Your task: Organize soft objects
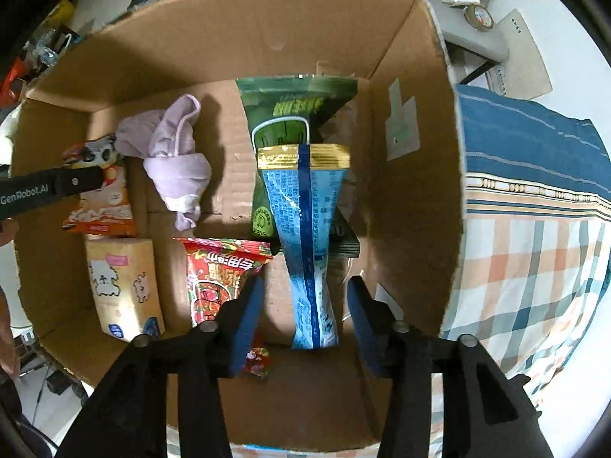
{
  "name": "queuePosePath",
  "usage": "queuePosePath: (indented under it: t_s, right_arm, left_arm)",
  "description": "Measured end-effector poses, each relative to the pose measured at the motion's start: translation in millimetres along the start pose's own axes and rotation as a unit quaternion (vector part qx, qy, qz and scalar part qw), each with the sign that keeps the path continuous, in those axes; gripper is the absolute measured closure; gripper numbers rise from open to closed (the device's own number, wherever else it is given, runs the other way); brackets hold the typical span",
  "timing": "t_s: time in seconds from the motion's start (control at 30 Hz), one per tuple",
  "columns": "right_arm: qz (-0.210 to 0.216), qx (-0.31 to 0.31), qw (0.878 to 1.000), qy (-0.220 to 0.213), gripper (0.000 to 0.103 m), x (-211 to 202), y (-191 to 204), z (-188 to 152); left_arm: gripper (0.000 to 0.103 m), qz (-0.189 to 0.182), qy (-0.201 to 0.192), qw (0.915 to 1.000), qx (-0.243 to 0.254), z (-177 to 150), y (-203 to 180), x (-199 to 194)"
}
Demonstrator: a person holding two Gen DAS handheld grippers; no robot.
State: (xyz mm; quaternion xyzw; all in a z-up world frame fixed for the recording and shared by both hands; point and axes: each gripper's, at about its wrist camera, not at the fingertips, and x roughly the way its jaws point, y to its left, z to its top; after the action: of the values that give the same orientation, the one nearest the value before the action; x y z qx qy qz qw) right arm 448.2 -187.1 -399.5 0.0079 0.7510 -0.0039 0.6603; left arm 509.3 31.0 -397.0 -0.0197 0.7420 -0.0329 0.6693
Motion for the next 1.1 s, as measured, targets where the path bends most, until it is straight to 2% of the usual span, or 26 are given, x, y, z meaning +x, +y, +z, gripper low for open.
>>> queuePosePath:
  t_s: [0.2,0.33,0.47,0.6,0.63,0.67,0.7,0.73,0.77,0.83,0.87,0.9,1.1]
  right_arm:
    - [0.013,-0.010,1.000,-0.022,0.051,-22,10,-12]
    - [0.015,-0.016,0.999,-0.035,0.051,-39,17,-27]
    - [0.006,-0.018,0.998,-0.055,0.051,-48,22,-44]
    - [0.009,-0.009,0.997,-0.070,0.046,-54,23,-64]
    - [0.011,-0.008,0.997,-0.072,0.046,-54,23,-68]
    - [0.014,-0.005,0.997,-0.073,0.046,-54,22,-73]
    - [0.018,-0.001,0.997,-0.075,0.046,-54,21,-77]
    - [0.020,0.001,0.997,-0.077,0.044,-55,20,-80]
    - [0.020,0.002,0.997,-0.079,0.041,-56,20,-84]
    - [0.026,0.006,0.996,-0.086,0.013,-58,18,-89]
    - [0.024,0.007,0.995,-0.092,0.008,-60,18,-92]
    - [0.018,0.006,0.995,-0.099,0.005,-63,17,-95]
    - [0.009,0.012,0.992,-0.126,0.004,-85,13,-109]
  left_arm:
    - [0.049,-0.001,-0.051,0.9987,0.005,-29,-6,-33]
    - [0.048,-0.021,-0.082,0.9964,-0.004,-61,-3,-54]
    - [0.048,-0.018,-0.106,0.9942,0.000,-93,-7,-69]
    - [0.048,-0.021,-0.126,0.9918,-0.002,-121,-8,-80]
    - [0.046,-0.018,-0.129,0.9914,-0.002,-127,-7,-82]
    - [0.032,-0.015,-0.133,0.9910,-0.001,-133,-7,-84]
    - [0.023,-0.012,-0.139,0.9902,-0.002,-137,-7,-86]
    - [0.007,-0.006,-0.145,0.9894,-0.001,-143,-8,-88]
    - [0.004,-0.003,-0.149,0.9889,-0.002,-145,-9,-89]
    - [0.004,0.004,-0.155,0.9879,-0.003,-152,-10,-91]
    - [0.004,0.006,-0.157,0.9875,-0.003,-154,-10,-93]
    - [0.004,0.006,-0.160,0.9871,-0.003,-156,-11,-94]
    - [0.004,0.014,-0.187,0.9822,-0.007,-179,-14,-120]
